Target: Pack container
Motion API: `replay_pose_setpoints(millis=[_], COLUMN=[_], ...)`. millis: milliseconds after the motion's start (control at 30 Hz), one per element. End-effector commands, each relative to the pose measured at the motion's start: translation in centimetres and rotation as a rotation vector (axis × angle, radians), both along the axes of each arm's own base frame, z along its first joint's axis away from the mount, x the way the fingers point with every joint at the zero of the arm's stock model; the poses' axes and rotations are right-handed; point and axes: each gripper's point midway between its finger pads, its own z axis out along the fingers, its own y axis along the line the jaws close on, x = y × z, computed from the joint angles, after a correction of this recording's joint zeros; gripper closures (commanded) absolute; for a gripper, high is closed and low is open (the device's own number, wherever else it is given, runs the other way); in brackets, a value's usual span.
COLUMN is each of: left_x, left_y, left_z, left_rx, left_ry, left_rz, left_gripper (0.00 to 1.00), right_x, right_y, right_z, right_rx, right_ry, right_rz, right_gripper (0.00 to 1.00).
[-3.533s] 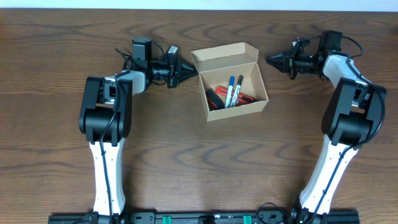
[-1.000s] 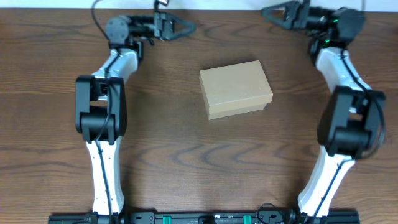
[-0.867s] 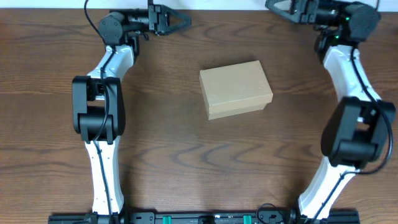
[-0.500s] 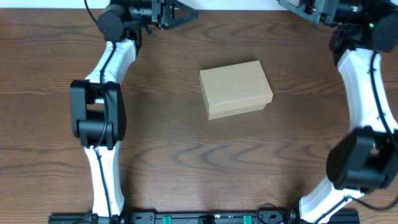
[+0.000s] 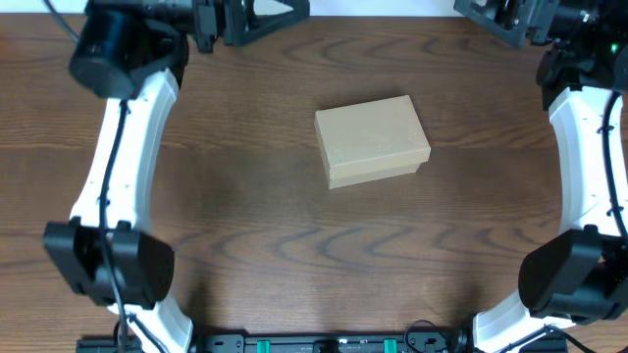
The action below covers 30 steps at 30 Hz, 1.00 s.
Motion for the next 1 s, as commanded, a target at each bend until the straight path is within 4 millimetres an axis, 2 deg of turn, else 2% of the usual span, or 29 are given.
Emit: replay_pose_setpoints(millis=[0, 100, 233, 400, 433, 467, 500, 600, 733, 833, 933, 967], left_x=[-0.4, 0.0, 0.4, 0.5, 0.5, 0.7, 1.1, 3.7, 6.8, 7.9, 8.6, 8.9], left_y=[0.2, 0.2, 0.2, 0.2, 0.2, 0.2, 0.2, 0.2, -0.2, -0.2, -0.1, 0.0], left_z=[0.3, 0.1, 0.2, 0.7, 0.9, 1.2, 1.6, 2.3, 1.0, 0.9, 0.9, 0.7], left_rx=[0.003, 0.003, 0.004, -0.013, -0.020, -0.034, -0.047, -0.095, -0.079, -0.107, -0.129, -0.130], left_ry=[-0.053, -0.048, -0.030, 0.013, 0.018, 0.050, 0.097, 0.361, 0.693, 0.767, 0.781, 0.792], left_rz=[0.005, 0.009, 0.011, 0.011, 0.011, 0.013, 0.015, 0.038, 0.064, 0.087, 0.107, 0.115], left_gripper=[0.94, 0.94, 0.81, 0.77, 0.77, 0.87, 0.94, 0.94, 0.94, 0.94, 0.94, 0.94], right_x=[0.0, 0.0, 0.2, 0.5, 0.7, 0.9, 1.1, 2.0, 3.5, 4.3, 4.6, 4.7], right_y=[-0.3, -0.3, -0.3, -0.4, -0.4, -0.5, -0.5, -0.8, -0.9, -0.9, -0.9, -0.9], right_z=[0.0, 0.0, 0.2, 0.8, 1.1, 1.5, 1.9, 2.8, 2.5, 1.8, 1.3, 1.0], right_rx=[-0.009, -0.008, 0.009, 0.071, 0.090, 0.122, 0.148, 0.224, 0.276, 0.290, 0.281, 0.275], right_ry=[0.007, 0.008, 0.052, 0.168, 0.186, 0.211, 0.236, 0.286, 0.430, 0.524, 0.545, 0.561], right_rz=[-0.003, -0.003, -0.008, -0.022, -0.028, -0.038, -0.044, -0.073, -0.099, -0.109, -0.114, -0.114], right_gripper=[0.01, 0.01, 0.01, 0.01, 0.01, 0.01, 0.01, 0.05, 0.13, 0.27, 0.76, 0.84])
